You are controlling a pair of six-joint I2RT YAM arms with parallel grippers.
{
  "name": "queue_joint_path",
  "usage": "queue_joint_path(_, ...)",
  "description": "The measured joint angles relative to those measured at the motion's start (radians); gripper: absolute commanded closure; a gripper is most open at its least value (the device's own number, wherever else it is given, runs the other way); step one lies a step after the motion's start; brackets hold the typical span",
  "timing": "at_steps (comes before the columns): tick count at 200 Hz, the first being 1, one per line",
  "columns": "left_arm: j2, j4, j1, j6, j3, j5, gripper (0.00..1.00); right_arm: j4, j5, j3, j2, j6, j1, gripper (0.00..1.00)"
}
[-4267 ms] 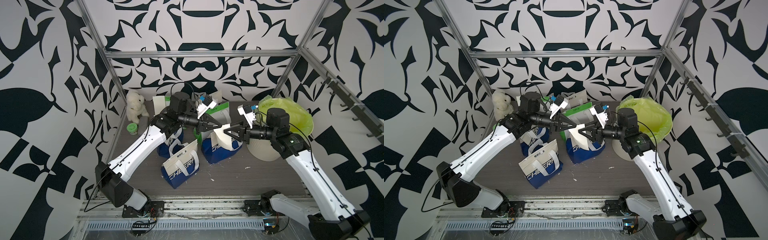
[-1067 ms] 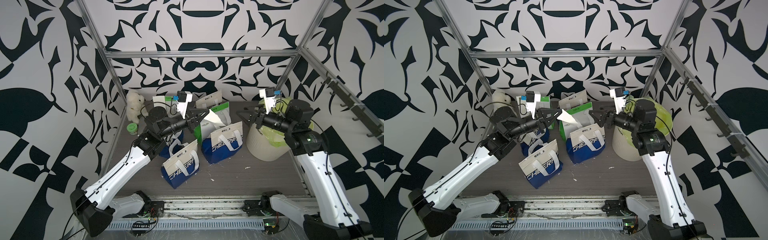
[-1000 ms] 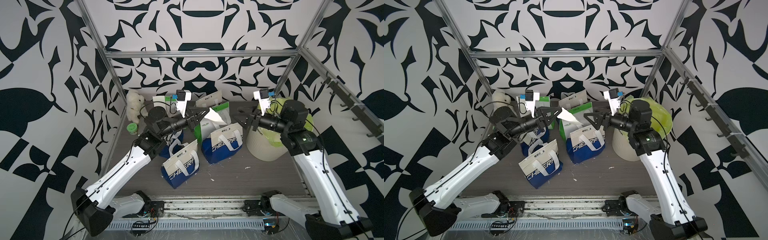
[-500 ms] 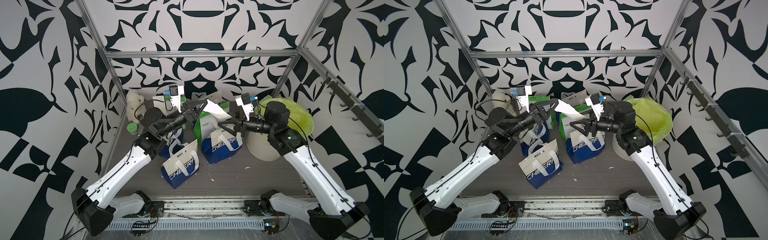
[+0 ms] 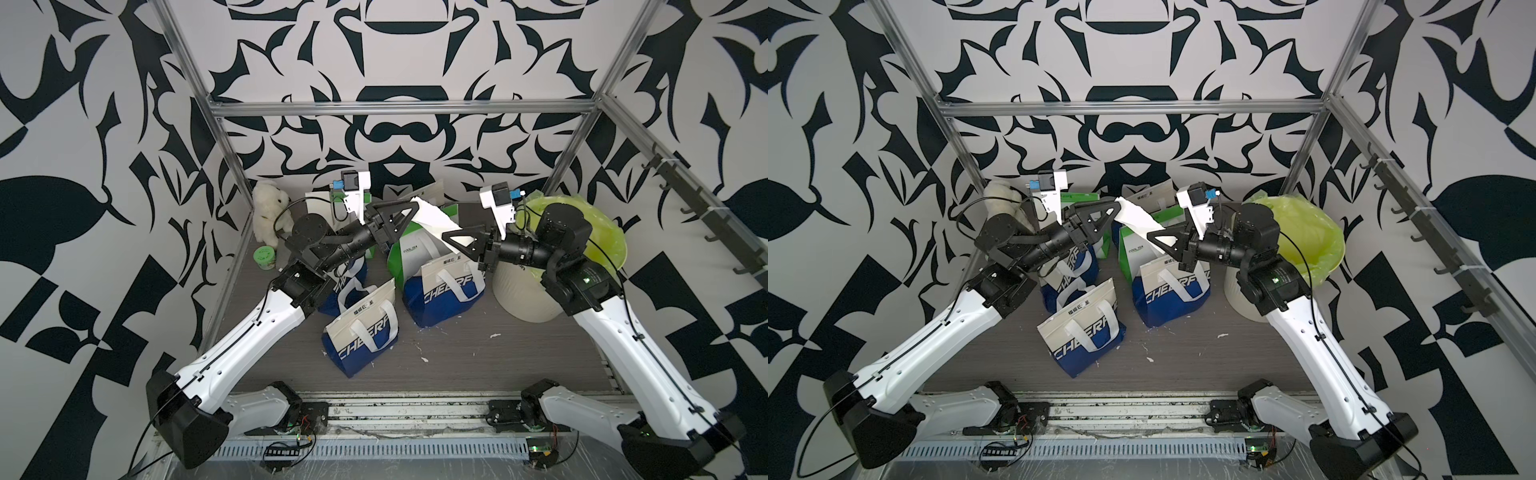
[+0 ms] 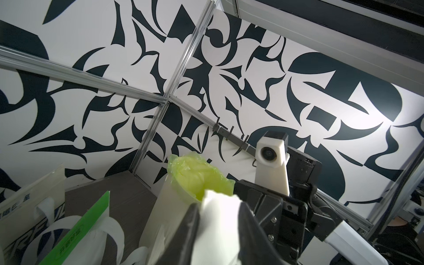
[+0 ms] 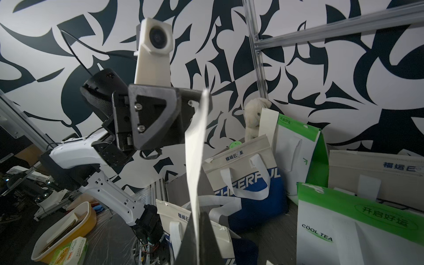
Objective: Shred takeout receipts and throw away
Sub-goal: Shred the takeout receipt.
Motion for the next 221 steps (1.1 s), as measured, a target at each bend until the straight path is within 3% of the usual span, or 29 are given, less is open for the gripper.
queue_joint_path(22,0.000,-0.067,0.000,0.087,0.006,0.037,0.01,-0.065,-0.003,0.026,0.010,-0.032,0.000,1.00)
queue_joint_path(41,0.000,-0.242,0.000,0.255,0.059,0.071,0.01,-0.155,-0.008,0.052,0.013,-0.094,0.000,1.00)
queue_joint_path(81,0.032,-0.703,0.000,0.705,0.325,0.187,0.02,-0.330,-0.034,0.083,0.013,-0.218,0.002,1.00)
queue_joint_path(105,0.093,-0.859,0.013,0.859,0.439,0.285,0.04,-0.432,-0.053,0.083,0.013,-0.277,0.008,1.00)
queue_joint_path(151,0.288,-1.052,0.031,0.954,0.610,0.504,0.14,-0.560,-0.068,0.087,0.013,-0.359,0.028,1.00)
queue_joint_path(172,0.357,-1.107,0.031,0.949,0.669,0.582,0.25,-0.595,-0.069,0.104,0.013,-0.384,0.029,1.00)
queue_joint_path(221,0.377,-1.128,0.031,0.933,0.672,0.686,0.31,-0.641,-0.047,0.129,0.013,-0.432,0.034,1.00)
